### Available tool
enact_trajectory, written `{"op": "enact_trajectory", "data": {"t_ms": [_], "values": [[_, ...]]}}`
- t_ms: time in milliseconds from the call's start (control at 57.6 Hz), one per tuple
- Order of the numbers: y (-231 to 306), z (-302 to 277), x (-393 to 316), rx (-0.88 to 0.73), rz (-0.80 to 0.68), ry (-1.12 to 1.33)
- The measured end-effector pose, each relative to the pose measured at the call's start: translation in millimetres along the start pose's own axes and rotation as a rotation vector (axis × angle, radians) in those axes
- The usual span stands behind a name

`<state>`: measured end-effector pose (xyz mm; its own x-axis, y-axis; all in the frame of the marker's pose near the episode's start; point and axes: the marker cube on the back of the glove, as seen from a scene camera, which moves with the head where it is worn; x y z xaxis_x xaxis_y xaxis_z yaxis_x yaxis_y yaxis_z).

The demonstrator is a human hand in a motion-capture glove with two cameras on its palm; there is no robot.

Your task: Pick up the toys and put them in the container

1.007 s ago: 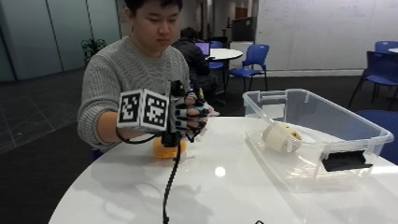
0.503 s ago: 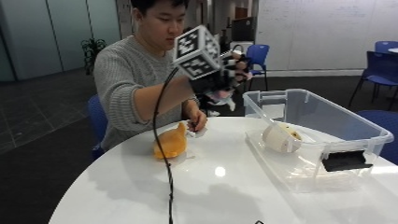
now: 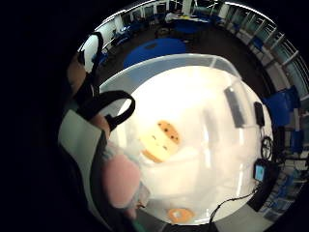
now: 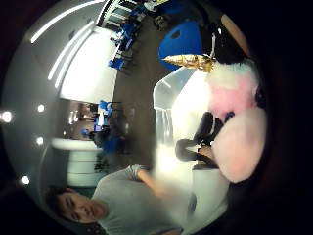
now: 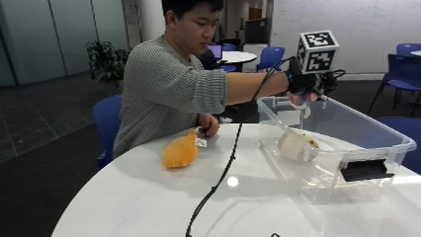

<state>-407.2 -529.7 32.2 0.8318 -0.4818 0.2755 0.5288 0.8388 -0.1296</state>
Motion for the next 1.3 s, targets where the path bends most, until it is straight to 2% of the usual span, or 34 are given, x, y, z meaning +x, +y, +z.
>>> {"op": "enact_trajectory", "data": {"t_ms": [208,399,608,712,833,955,1076,1111,1180,1232,1302], "values": [[-13,53,-2,-0.119,0.024,-0.03],[-5,104,6,-0.408,0.09,0.1],[5,88,12,-0.376,0.069,0.115],[31,59,15,-0.309,0.013,0.183],[106,-1,39,-0.175,-0.01,0.215],[213,-56,76,-0.074,-0.031,0.211],[353,-70,111,-0.126,-0.178,0.454],[387,-72,124,-0.123,-0.106,0.548],[447,-76,151,-0.061,0.21,0.704],[493,-73,159,-0.042,0.309,0.664],[546,-56,160,-0.017,0.393,0.487]]}}
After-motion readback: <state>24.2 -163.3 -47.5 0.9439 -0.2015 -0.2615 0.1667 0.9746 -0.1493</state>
